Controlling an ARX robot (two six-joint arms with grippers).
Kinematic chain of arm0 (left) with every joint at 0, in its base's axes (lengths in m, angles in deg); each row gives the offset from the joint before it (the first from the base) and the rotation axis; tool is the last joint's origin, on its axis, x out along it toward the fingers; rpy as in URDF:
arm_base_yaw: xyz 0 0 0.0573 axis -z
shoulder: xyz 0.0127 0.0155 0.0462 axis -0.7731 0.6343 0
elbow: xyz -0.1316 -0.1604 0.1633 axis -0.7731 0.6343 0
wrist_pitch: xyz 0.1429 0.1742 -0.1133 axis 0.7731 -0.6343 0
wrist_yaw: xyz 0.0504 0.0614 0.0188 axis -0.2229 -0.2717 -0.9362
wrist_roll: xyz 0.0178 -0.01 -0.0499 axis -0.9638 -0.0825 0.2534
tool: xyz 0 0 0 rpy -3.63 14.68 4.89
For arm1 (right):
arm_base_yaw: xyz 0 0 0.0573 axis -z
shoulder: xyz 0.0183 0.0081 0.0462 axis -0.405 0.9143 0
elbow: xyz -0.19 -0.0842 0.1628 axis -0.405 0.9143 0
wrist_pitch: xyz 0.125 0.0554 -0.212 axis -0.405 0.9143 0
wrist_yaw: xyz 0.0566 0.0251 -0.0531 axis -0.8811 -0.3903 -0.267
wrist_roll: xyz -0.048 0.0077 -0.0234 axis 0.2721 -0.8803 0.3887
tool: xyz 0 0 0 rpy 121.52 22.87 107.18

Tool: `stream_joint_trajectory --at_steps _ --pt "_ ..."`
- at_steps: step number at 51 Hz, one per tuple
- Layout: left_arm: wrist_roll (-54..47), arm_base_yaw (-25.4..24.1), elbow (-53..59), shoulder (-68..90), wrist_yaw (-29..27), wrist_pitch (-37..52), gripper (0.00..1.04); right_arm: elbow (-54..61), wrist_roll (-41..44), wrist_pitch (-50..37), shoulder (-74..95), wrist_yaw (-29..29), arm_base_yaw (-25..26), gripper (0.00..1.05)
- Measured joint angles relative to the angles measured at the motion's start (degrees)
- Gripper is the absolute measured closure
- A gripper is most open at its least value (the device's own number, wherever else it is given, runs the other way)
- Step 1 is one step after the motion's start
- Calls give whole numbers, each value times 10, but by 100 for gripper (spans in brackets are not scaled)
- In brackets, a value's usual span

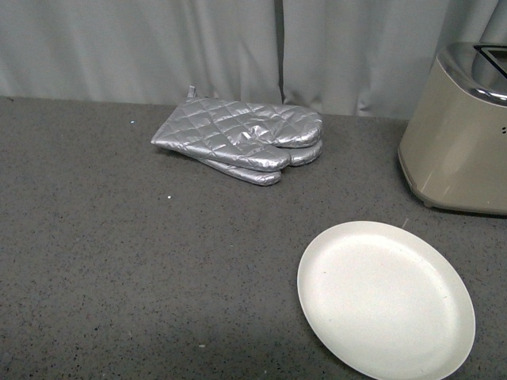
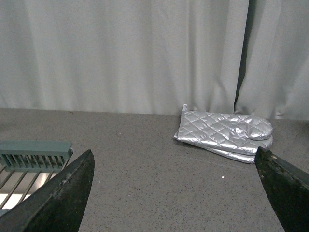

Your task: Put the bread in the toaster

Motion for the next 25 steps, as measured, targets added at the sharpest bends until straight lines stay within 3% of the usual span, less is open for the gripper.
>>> stream_joint_trajectory --at_steps 14,23,25 --pt "0 0 0 0 0 0 7 0 0 0 0 0 2 50" --pt "0 0 0 0 0 0 7 0 0 0 0 -1 2 9" --pt "0 0 0 0 0 0 7 0 0 0 0 -1 2 8"
